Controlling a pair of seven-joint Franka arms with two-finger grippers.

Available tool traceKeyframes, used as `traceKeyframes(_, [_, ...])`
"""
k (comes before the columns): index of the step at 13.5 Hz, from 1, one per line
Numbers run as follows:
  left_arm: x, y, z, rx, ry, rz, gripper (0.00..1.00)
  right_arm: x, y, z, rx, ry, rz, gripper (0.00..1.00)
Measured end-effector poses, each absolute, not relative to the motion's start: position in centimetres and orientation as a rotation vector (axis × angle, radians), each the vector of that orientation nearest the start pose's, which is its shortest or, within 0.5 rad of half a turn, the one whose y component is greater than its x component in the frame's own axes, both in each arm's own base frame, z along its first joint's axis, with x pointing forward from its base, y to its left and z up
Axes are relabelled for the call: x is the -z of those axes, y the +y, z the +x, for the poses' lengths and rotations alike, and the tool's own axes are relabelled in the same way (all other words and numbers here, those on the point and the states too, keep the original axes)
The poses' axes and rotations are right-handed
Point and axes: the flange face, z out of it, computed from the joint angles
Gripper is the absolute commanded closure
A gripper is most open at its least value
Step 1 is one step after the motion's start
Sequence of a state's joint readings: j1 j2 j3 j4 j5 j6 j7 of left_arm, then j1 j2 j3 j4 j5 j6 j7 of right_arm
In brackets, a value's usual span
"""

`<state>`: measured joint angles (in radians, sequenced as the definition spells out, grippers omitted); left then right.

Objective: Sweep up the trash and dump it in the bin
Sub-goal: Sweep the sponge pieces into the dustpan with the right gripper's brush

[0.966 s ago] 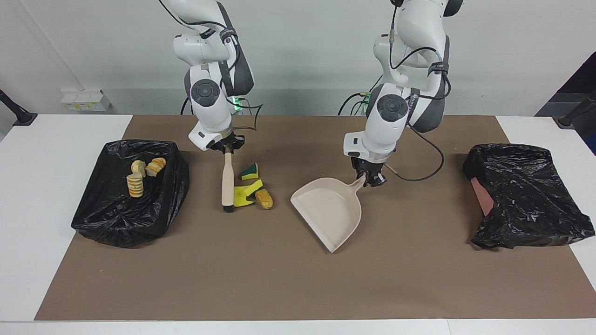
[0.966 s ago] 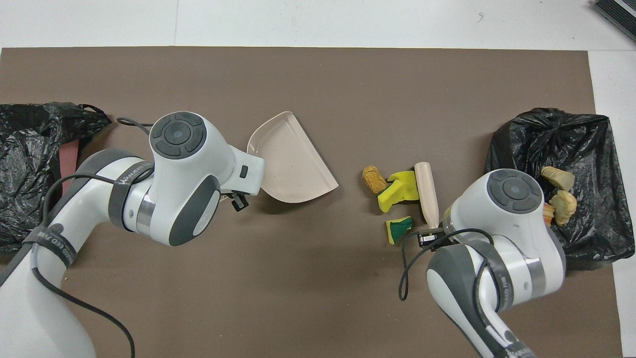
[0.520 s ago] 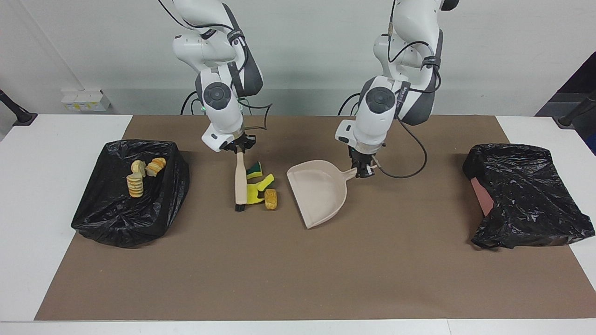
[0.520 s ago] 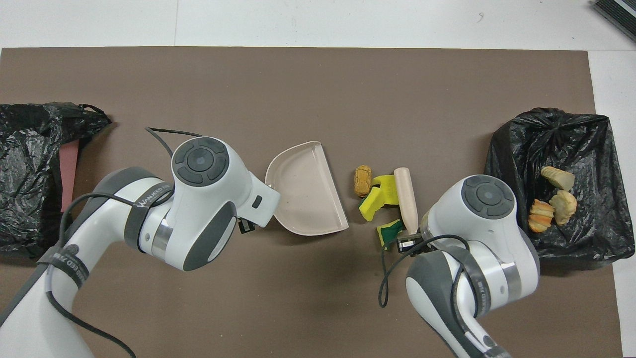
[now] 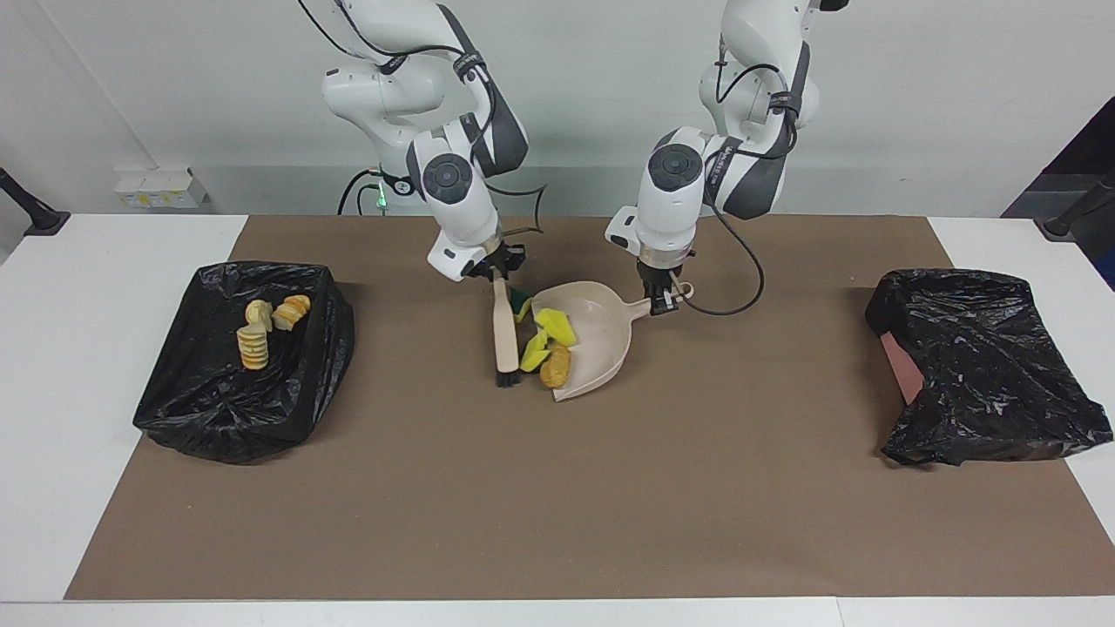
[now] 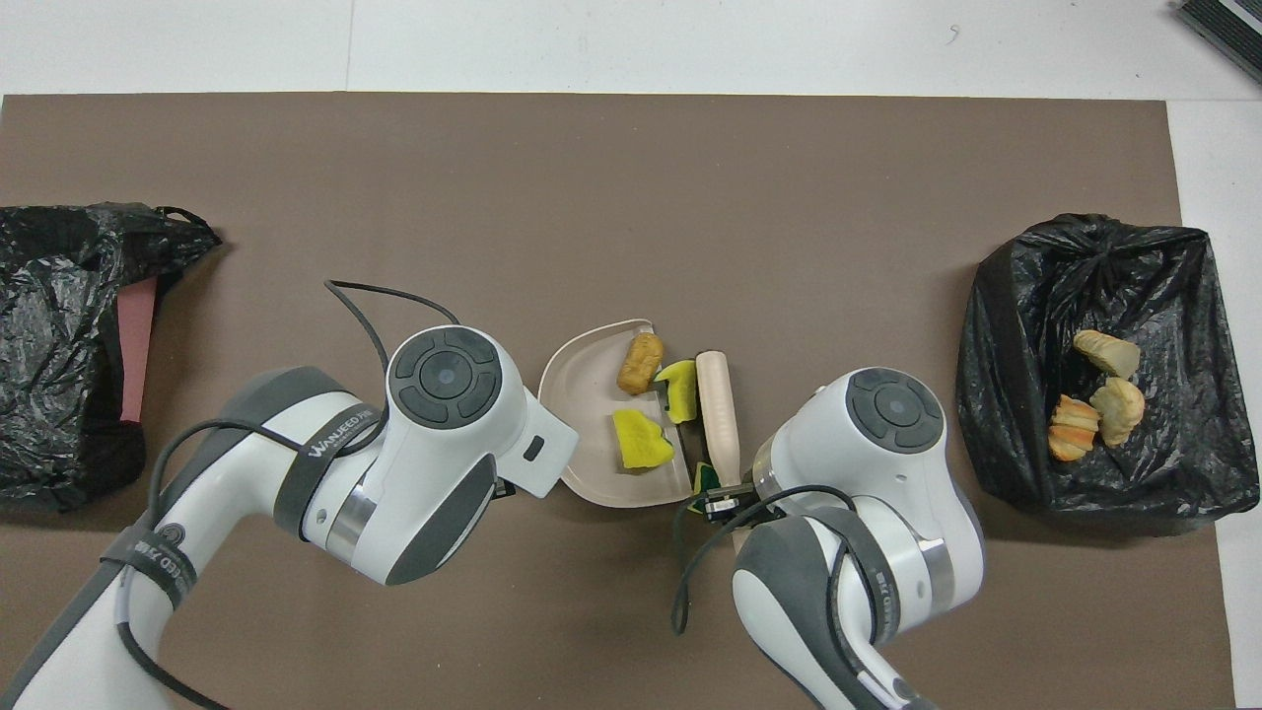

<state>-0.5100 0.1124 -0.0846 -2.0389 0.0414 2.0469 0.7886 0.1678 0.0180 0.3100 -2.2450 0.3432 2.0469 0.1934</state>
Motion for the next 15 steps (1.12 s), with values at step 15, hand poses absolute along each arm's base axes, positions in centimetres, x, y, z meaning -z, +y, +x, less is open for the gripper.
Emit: traceKeyframes(15, [-37.3, -29.3, 48.1, -0.067, 2.023, -2.375, 1.00, -41.9, 23.8, 41.8, -0.480, -0.246, -3.063, 1.00])
